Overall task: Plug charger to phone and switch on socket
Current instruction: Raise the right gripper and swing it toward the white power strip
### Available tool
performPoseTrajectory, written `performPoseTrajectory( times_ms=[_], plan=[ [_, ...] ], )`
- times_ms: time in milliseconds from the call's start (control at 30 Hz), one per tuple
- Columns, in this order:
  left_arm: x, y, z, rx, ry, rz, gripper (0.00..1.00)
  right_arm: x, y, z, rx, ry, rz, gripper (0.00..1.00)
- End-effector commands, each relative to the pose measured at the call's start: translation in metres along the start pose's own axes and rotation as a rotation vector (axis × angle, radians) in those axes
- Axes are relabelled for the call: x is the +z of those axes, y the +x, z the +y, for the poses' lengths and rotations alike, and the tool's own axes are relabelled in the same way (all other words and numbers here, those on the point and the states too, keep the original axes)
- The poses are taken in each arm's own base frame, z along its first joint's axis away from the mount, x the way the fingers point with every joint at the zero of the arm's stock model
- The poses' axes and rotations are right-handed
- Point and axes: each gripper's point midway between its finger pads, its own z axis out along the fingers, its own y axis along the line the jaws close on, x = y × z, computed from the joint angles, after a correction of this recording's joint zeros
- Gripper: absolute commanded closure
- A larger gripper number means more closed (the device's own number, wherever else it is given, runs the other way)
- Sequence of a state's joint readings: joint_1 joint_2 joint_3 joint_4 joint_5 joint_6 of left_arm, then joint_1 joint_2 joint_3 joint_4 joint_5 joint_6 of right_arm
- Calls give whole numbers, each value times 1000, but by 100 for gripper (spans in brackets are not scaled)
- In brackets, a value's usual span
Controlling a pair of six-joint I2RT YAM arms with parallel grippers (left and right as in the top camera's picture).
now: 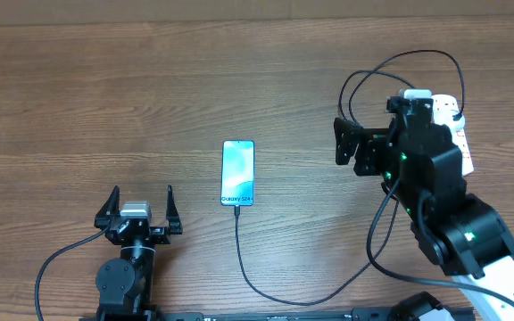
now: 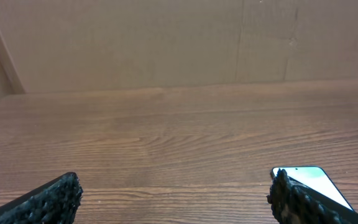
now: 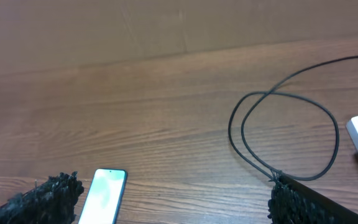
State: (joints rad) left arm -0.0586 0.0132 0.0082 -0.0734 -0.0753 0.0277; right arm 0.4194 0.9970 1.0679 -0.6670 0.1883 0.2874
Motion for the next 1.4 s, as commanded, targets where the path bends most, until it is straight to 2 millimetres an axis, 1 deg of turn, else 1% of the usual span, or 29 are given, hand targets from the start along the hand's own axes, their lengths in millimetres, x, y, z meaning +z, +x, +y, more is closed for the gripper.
performPoseTrajectory(
  times_ms=[0,433,500,567,667,733,800,867,933,1033,1167,1367],
  plan=[
    [0,-1,0,-13,2,-8,0,4,-3,1,-6,9,2,0],
    [0,-1,0,-13,3,-8,0,43,24,0,-17,43,127,0],
    [0,-1,0,-13,2,-8,0,49,35,9,-2,-3,180,0],
    [0,-1,0,-13,3,-8,0,53,42,15,1,-39,214,0],
    [0,-1,0,-13,2,-8,0,54,54,34,11,-145,276,0],
    [0,-1,0,-13,2,-8,0,51,57,45,18,-213,300,0],
    [0,-1,0,-13,2,-8,0,51,57,46,18,-217,300,0],
    [0,-1,0,-13,3,-8,1,52,58,35,35,-172,307,0],
    [0,-1,0,-13,2,-8,0,53,58,18,111,-102,317,0],
    [0,-1,0,-13,3,-8,0,52,50,-9,225,-32,317,0],
    [0,-1,0,-13,2,-8,0,41,33,-55,369,76,317,0],
    [0,-1,0,-13,2,-8,0,28,8,-127,520,268,349,0]
  ],
)
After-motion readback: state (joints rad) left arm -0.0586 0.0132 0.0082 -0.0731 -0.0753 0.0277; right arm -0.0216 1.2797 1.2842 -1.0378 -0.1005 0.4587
